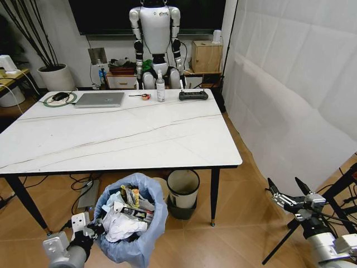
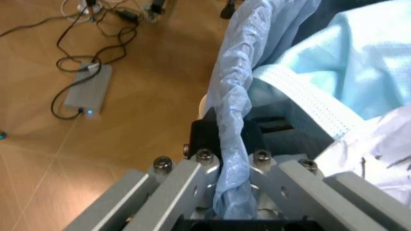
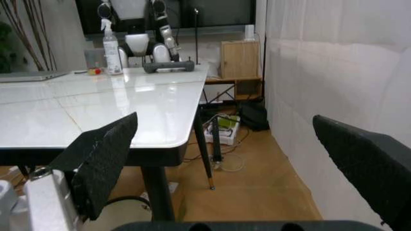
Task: Pick up the trash bin and place the trash from the table into it.
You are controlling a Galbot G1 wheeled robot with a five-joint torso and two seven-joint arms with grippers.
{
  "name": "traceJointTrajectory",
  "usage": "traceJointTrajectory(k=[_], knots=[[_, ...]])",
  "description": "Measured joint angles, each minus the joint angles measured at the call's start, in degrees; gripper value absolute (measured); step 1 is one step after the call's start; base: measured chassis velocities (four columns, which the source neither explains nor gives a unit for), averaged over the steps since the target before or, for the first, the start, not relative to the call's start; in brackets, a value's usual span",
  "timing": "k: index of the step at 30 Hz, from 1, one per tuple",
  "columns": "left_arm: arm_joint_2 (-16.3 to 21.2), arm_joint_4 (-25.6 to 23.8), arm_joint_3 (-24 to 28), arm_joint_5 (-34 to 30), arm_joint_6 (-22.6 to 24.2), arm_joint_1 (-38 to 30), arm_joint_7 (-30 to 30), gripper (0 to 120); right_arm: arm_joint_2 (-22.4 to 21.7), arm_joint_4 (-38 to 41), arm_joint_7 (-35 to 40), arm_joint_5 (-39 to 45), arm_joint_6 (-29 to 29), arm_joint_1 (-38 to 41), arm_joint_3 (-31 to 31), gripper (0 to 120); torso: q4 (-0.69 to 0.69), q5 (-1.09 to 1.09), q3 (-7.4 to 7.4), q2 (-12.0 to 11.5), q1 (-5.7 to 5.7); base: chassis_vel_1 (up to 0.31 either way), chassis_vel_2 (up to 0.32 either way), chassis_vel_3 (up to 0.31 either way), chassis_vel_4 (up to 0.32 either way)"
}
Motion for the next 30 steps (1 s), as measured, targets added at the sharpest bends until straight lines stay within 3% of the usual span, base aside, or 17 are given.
traceJointTrajectory(k=[14,30], knots=[[-1.2,-1.5,-0.1,1.9,-0.4,0.6,1.0,0,0.0,0.0,0.0,0.0,0.0,0.0,0.0,100,0.00,0.00,-0.03,-0.1,-0.03,0.000,0.000,0.000,0.000],[-1.5,-1.4,0.6,5.0,-1.2,-0.1,1.5,0,0.0,0.0,0.0,0.1,0.0,0.0,-0.1,100,0.00,0.00,-2.47,-4.5,-2.04,0.000,0.000,0.000,0.000]])
